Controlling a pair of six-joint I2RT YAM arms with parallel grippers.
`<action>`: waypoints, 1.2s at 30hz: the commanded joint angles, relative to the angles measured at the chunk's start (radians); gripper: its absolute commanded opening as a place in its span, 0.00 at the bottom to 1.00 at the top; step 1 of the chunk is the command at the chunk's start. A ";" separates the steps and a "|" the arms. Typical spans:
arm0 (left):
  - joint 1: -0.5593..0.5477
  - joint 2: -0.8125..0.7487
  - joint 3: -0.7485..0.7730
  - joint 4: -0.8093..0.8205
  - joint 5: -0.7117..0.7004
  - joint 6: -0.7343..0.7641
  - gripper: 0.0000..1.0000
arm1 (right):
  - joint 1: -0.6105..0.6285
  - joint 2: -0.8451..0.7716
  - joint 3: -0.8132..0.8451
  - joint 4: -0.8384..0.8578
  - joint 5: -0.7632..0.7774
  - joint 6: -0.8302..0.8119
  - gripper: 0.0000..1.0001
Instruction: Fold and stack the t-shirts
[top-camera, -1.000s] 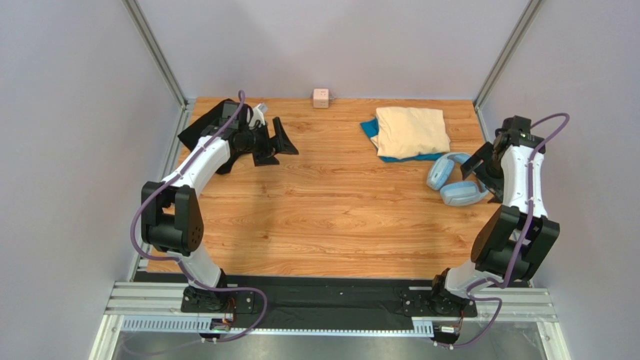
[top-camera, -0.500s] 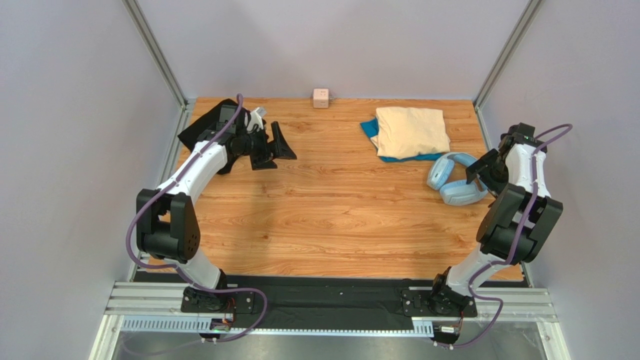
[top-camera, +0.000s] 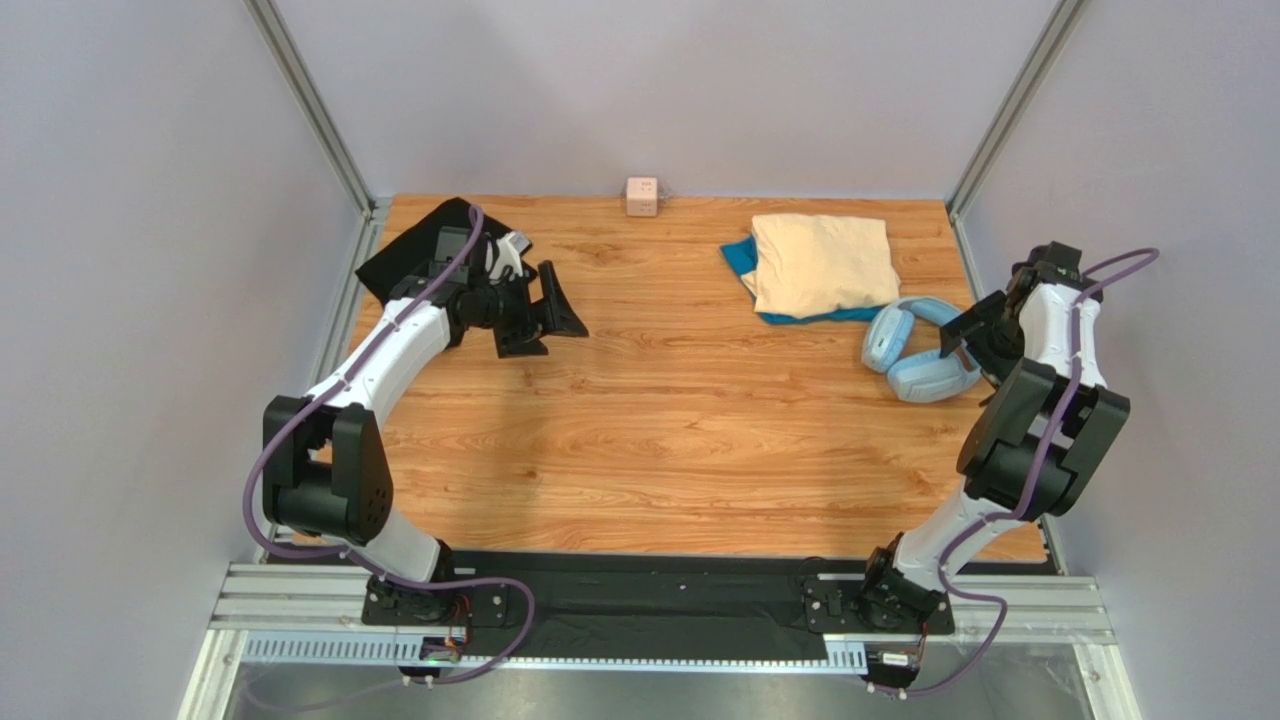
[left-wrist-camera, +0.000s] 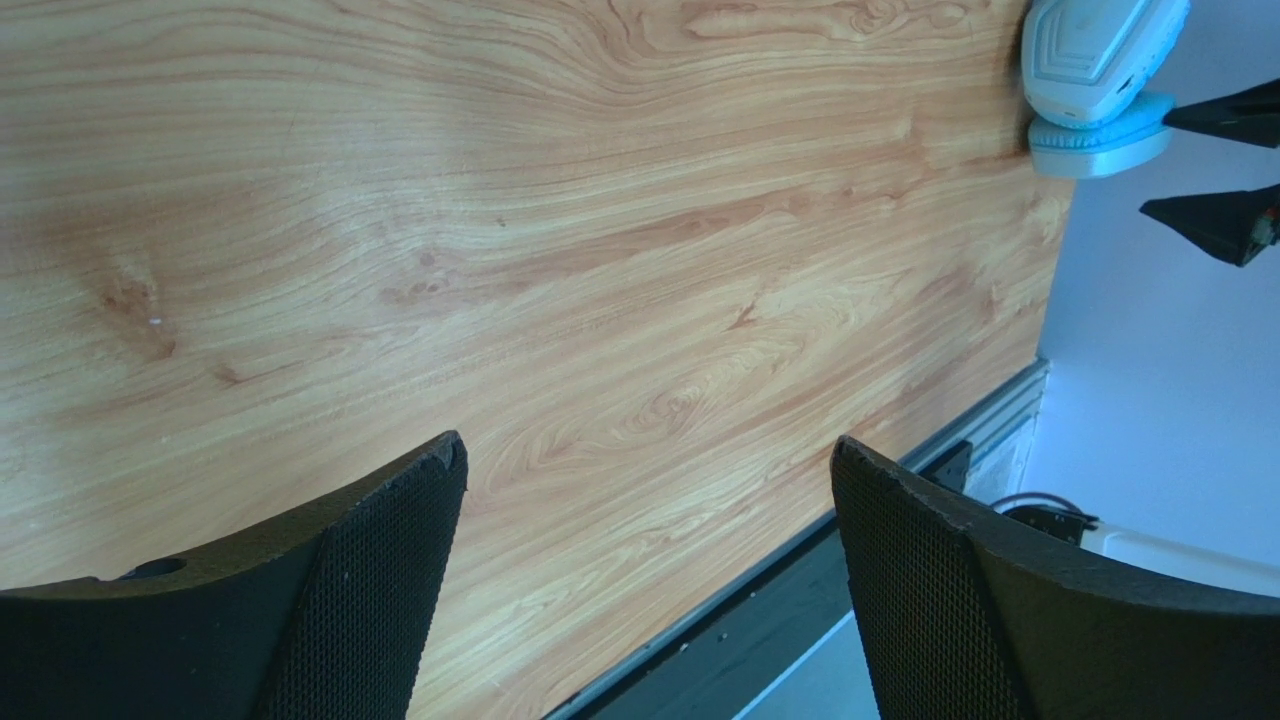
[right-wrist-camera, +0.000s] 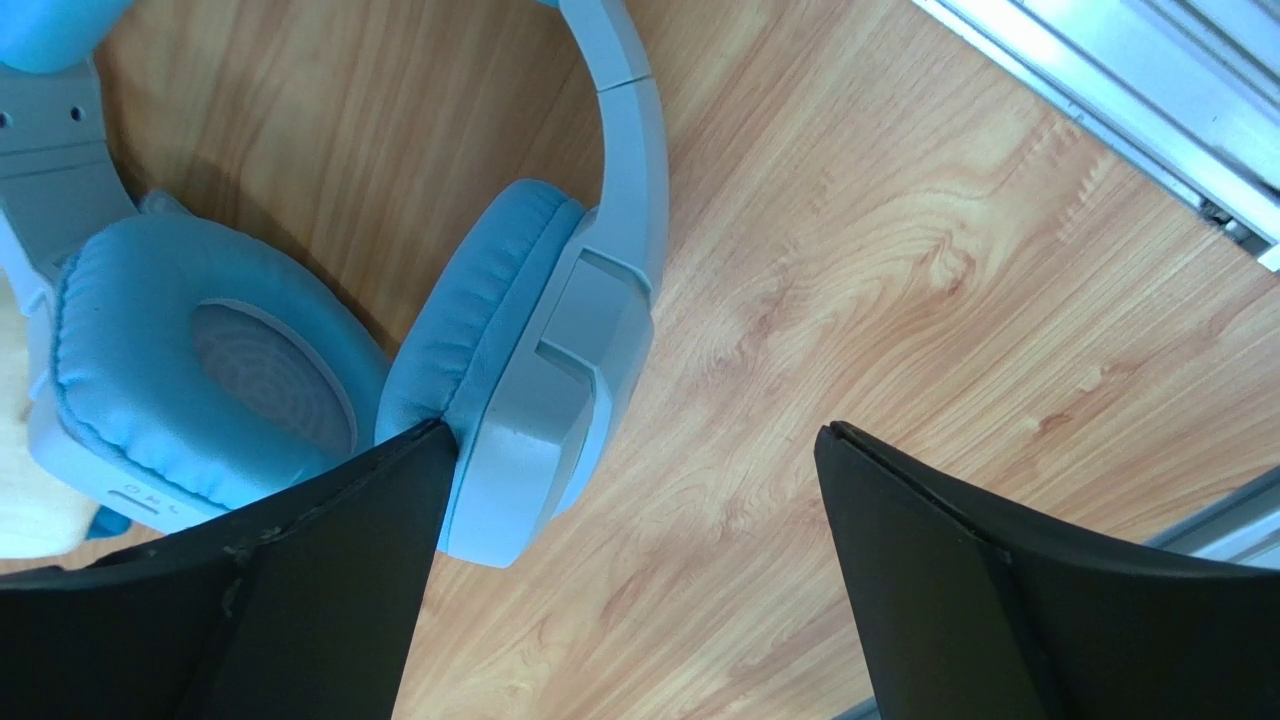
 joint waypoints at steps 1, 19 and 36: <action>0.003 -0.044 -0.014 0.016 -0.006 0.007 0.96 | -0.016 -0.073 0.010 0.073 0.030 0.041 1.00; 0.003 0.017 0.041 -0.009 0.019 0.035 0.96 | 0.001 0.224 0.183 0.006 0.015 0.101 0.99; 0.003 0.008 -0.011 0.023 0.000 0.024 0.95 | 0.055 0.245 0.033 0.055 -0.040 0.052 0.00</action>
